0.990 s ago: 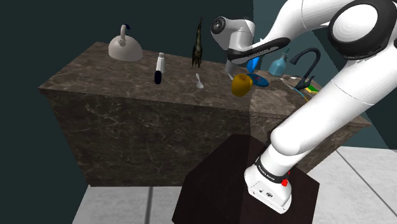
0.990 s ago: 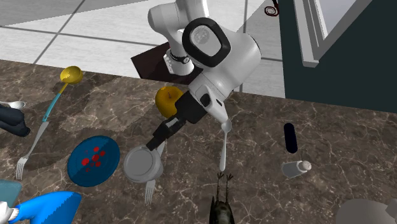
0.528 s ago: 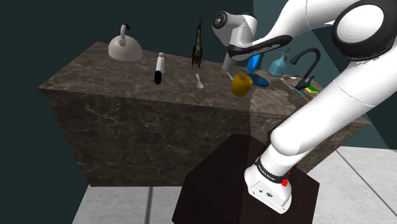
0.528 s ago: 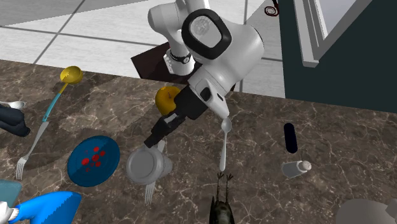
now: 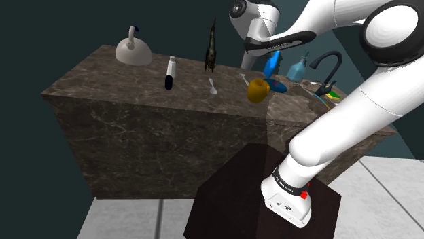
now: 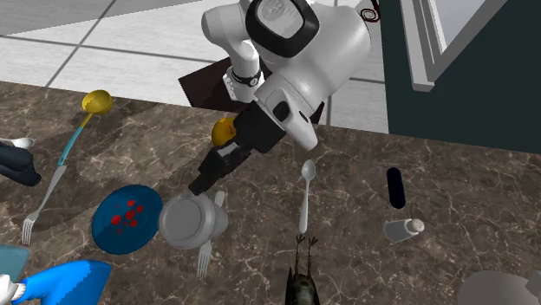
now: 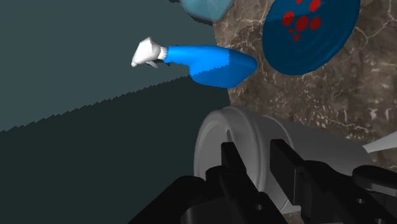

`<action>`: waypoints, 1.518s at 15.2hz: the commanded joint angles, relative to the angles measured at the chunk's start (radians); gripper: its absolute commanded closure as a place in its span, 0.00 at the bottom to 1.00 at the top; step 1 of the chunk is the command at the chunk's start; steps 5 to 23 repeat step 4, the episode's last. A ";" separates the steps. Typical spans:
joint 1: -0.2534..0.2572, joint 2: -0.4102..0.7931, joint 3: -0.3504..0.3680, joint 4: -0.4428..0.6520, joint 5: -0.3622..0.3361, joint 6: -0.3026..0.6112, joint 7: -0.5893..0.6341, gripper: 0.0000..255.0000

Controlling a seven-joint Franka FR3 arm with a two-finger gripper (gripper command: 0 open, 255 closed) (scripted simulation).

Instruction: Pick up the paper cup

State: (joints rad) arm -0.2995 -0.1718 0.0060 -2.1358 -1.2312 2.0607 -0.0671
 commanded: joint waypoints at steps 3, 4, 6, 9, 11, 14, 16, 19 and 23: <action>0.002 -0.011 0.000 0.024 0.017 -0.014 -0.036 1.00; 0.002 -0.011 0.000 0.024 0.017 -0.014 -0.036 1.00; 0.002 -0.011 0.000 0.024 0.017 -0.014 -0.036 1.00; 0.002 -0.011 0.000 0.024 0.017 -0.014 -0.036 1.00; 0.002 -0.011 0.000 0.024 0.017 -0.014 -0.036 1.00; 0.002 -0.011 0.000 0.024 0.017 -0.014 -0.036 1.00; 0.002 -0.011 0.000 0.024 0.017 -0.014 -0.036 1.00; 0.002 -0.011 0.000 0.024 0.017 -0.014 -0.036 1.00; 0.002 -0.011 0.000 0.024 0.017 -0.014 -0.036 1.00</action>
